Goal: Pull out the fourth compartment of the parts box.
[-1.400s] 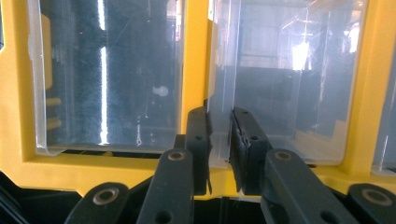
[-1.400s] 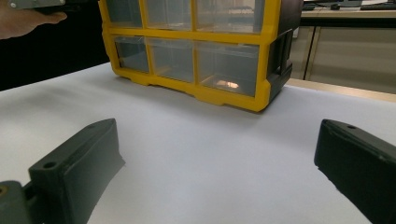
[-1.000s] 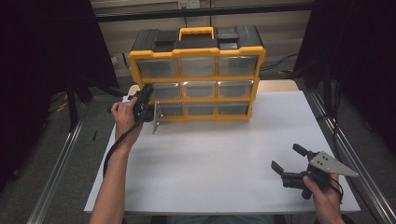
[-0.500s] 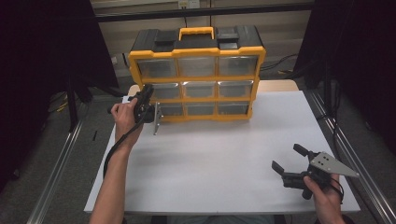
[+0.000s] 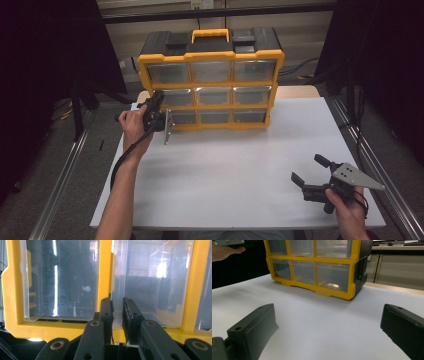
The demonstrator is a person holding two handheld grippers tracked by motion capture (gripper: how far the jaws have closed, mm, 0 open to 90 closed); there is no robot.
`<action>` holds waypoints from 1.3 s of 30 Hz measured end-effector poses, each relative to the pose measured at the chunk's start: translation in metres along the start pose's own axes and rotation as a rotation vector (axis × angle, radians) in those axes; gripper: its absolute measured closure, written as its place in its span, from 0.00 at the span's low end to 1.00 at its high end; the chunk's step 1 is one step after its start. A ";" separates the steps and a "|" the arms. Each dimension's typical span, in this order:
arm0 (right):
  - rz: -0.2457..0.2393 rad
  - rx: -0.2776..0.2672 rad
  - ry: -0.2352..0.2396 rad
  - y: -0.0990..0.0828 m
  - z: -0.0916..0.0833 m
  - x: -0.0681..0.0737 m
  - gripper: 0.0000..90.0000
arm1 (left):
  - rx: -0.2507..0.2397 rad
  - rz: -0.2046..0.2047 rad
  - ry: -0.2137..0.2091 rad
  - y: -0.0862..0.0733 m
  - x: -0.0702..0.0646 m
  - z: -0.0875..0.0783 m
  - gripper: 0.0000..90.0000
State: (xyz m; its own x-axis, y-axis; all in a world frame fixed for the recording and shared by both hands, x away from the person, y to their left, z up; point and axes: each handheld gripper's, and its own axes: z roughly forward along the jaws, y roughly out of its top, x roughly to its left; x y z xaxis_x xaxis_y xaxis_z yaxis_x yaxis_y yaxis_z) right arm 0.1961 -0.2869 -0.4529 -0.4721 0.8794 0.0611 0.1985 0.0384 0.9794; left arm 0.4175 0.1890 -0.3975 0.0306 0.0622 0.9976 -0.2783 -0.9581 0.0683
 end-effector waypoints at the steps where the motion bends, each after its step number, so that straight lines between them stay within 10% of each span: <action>1: 0.001 -0.001 0.004 0.000 0.000 0.000 0.00 | -0.004 -0.012 -0.003 0.000 0.001 0.000 0.89; 39: 0.002 0.000 0.002 0.000 -0.001 0.000 0.00 | -0.010 -0.005 0.007 0.001 0.003 -0.017 0.89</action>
State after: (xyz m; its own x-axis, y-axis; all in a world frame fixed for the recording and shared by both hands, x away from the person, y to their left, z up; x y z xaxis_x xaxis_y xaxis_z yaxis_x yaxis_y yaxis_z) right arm 0.1952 -0.2872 -0.4525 -0.4732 0.8786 0.0638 0.1996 0.0364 0.9792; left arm 0.4010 0.1934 -0.3940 0.0256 0.0684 0.9973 -0.2879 -0.9549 0.0729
